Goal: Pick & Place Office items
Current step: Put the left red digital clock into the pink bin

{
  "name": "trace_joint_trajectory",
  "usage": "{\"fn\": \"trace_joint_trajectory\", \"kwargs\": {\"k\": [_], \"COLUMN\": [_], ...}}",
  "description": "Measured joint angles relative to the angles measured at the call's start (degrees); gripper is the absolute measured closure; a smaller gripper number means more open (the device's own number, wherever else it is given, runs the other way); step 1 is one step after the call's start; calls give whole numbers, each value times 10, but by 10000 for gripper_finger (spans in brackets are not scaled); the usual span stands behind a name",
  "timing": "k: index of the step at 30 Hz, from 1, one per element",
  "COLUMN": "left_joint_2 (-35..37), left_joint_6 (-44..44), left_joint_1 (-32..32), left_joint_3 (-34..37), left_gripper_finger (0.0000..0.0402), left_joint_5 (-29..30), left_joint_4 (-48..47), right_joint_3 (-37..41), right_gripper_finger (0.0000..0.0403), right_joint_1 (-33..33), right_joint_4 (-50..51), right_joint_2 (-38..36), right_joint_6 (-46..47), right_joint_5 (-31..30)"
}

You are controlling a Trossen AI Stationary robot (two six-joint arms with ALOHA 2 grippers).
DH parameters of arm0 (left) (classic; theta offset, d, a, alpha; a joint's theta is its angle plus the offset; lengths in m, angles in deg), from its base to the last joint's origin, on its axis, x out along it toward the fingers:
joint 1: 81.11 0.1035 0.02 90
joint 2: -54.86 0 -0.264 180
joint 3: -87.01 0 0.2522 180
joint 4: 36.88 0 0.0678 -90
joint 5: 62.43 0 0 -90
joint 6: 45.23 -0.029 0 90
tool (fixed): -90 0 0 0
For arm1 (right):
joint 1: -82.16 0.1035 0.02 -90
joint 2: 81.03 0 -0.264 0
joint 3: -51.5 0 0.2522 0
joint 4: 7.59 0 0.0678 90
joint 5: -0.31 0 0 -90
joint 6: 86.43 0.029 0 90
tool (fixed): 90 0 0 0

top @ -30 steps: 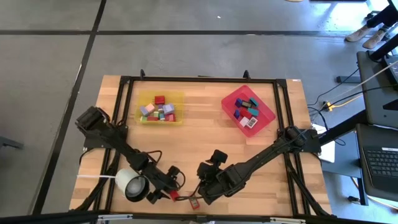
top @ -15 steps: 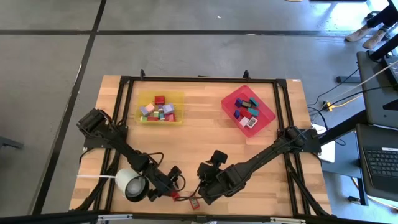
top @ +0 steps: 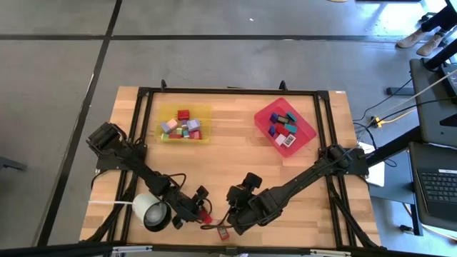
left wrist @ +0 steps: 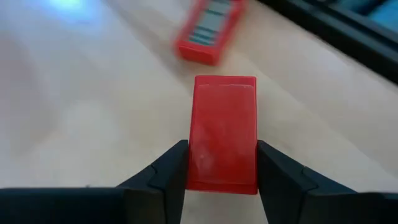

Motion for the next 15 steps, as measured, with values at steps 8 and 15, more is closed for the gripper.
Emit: {"fn": "trace_joint_trajectory", "kwargs": {"k": [8, 15], "left_joint_2": [93, 160], "left_joint_6": [-20, -21], "left_joint_1": [12, 28], "left_joint_3": [0, 0], "left_gripper_finger": [239, 243], "left_joint_5": [226, 478], "left_joint_4": [-44, -38], "right_joint_3": [0, 0], "right_gripper_finger": [81, 101], "right_joint_1": [-12, -37], "right_joint_4": [7, 10], "right_joint_2": [-23, -76], "right_joint_6": [39, 46], "right_joint_5": [-1, -14]}}
